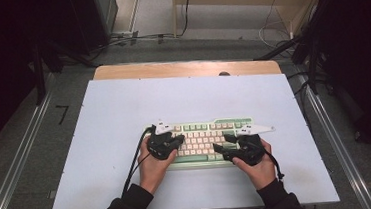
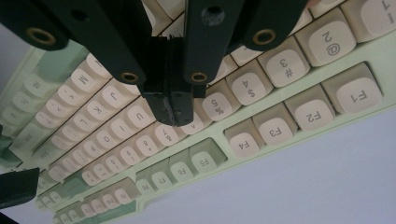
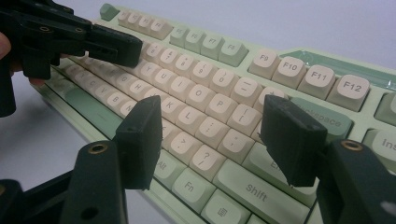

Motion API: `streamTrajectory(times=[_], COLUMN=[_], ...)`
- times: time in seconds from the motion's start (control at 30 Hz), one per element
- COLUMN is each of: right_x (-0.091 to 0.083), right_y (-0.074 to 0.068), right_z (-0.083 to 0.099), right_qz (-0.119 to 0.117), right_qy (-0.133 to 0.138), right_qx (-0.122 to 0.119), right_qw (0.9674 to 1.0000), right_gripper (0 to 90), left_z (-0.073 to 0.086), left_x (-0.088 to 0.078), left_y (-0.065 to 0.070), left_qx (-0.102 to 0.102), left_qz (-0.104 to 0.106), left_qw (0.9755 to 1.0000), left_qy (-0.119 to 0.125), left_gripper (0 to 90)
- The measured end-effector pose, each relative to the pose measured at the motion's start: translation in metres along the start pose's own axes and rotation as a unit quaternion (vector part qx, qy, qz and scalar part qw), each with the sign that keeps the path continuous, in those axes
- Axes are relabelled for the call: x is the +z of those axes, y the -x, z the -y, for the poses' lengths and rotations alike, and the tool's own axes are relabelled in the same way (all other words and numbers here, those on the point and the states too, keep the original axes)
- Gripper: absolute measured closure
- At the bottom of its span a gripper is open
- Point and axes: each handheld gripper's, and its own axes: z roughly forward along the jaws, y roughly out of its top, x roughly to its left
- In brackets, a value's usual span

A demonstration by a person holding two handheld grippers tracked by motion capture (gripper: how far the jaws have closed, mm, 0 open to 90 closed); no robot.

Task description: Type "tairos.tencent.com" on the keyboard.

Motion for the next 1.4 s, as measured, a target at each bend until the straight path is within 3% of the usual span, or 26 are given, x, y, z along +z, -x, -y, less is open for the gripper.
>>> streamTrajectory(times=[1.4], right_x=[0.0019], right_y=[-0.0009], right_z=[0.0005], right_qz=[-0.001], right_qy=[-0.003], right_qx=[-0.001], right_qw=[1.0000], right_gripper=[37.5], left_z=[0.0008], left_x=[0.0027], left_y=[-0.0007], left_qx=[-0.007], left_qz=[0.009], left_qw=[0.9999], left_qy=[-0.010], left_gripper=[90.0])
